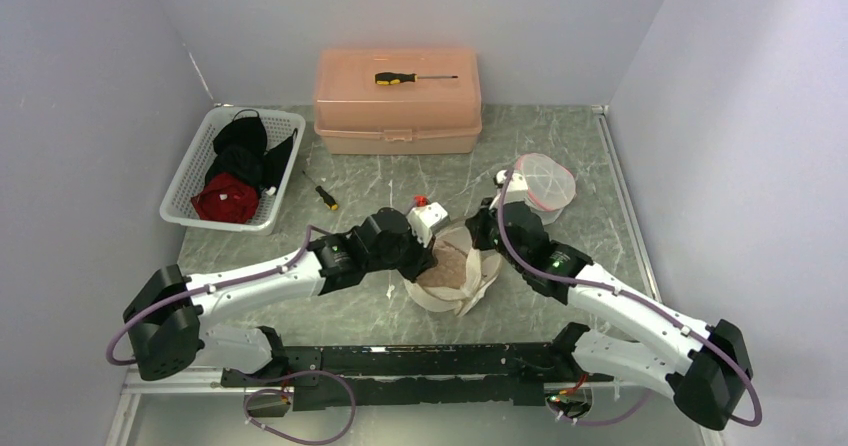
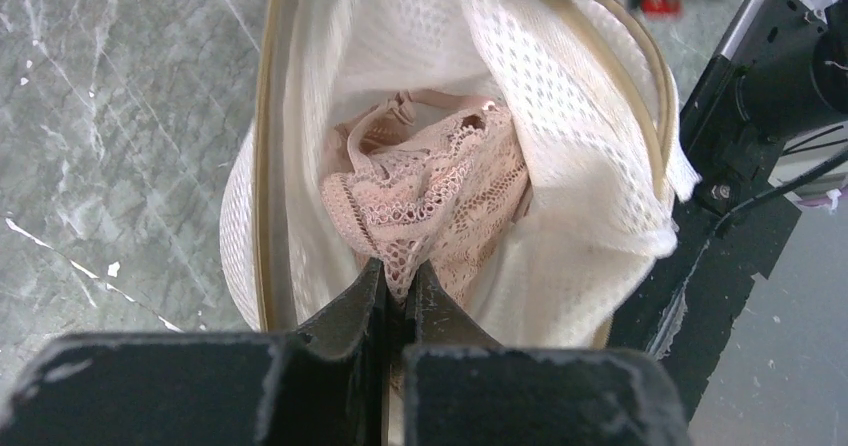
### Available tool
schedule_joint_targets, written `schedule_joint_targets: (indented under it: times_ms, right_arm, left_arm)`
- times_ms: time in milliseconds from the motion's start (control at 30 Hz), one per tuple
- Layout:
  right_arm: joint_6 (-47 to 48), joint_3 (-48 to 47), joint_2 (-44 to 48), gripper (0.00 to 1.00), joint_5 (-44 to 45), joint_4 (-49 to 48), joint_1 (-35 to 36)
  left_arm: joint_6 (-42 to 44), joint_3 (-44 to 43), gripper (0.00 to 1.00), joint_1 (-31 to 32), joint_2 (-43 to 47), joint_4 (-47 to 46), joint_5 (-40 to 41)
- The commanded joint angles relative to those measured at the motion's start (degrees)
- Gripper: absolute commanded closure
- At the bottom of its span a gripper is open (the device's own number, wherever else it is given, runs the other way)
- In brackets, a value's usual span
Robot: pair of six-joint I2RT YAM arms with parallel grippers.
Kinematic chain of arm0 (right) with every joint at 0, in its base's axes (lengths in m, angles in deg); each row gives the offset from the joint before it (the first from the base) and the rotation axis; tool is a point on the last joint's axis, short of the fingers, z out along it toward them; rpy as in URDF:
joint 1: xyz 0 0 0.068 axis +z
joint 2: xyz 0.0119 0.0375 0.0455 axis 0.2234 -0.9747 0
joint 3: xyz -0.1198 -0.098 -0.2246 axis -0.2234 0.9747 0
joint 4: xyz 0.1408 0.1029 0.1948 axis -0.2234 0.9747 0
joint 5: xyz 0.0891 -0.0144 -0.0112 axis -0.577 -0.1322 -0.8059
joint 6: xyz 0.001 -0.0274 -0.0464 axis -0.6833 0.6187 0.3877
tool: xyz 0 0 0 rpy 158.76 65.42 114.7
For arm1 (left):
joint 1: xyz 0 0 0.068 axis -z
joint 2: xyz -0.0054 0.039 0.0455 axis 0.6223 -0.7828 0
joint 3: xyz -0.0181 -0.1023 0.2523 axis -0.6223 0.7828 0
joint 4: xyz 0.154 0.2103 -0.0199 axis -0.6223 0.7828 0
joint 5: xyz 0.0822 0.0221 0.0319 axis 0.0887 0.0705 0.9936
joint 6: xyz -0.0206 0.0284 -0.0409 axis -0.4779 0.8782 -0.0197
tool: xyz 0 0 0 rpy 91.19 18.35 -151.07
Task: Unzip the laundry bag and remove the bra
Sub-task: Pick up the bra from the laundry bag.
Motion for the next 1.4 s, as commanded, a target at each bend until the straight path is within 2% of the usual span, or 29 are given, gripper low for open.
schedule_joint_targets:
  times_ms: [0,267,367,400,467,533,633,767,1000,1367]
  right_arm:
    - [-3.6,-0.6,0.5,1.0,5.5,0.9,-4.2]
    - [-2.0,0.8,1.3,1.0,3.6,0.8,-5.5]
    - [0.8,2.0,2.6,1.0,-2.1,-1.4,-5.4]
    - [1.4,2.8,3.4,0.96,-4.0,-2.5,-5.3]
    - [1.6,3.5,4.8,0.71,-5.7,-3.0,-5.2]
    - [1.3,3.2,5.4,0.52,-5.5,-1.9,-5.1]
    - [0.9,2.8,6.5,0.41,-4.9,-0.4,-5.1]
    - [-0.3,2.6,8.1,0.39,-4.9,0.6,-5.1]
    - [-2.6,3.4,10.9,0.36,-5.6,1.3,-5.3]
    - [-2.6,3.3,17.0,0.34,-3.6,3.4,-5.4]
  left_arm:
    - [0.8,0.5,0.97,0.5,3.1,-1.2,-2.7]
    - [1.0,0.9,0.97,0.5,5.1,-2.0,-0.5]
    - [1.3,0.2,0.97,0.5,5.7,-2.6,1.7]
    - [1.5,-0.4,0.97,0.5,5.8,-2.7,2.2]
    - [1.8,-1.4,0.97,0.5,5.9,-2.8,3.1]
    - [2.0,-2.0,0.97,0.5,5.9,-3.3,3.7]
    - [2.1,-2.4,0.97,0.5,5.6,-4.1,3.8]
    - [1.2,-2.2,0.97,0.5,5.5,-5.0,3.8]
    - [-1.1,0.3,0.97,0.5,7.6,-12.6,6.0]
    - [1.4,-2.3,0.97,0.5,10.3,-10.0,8.1]
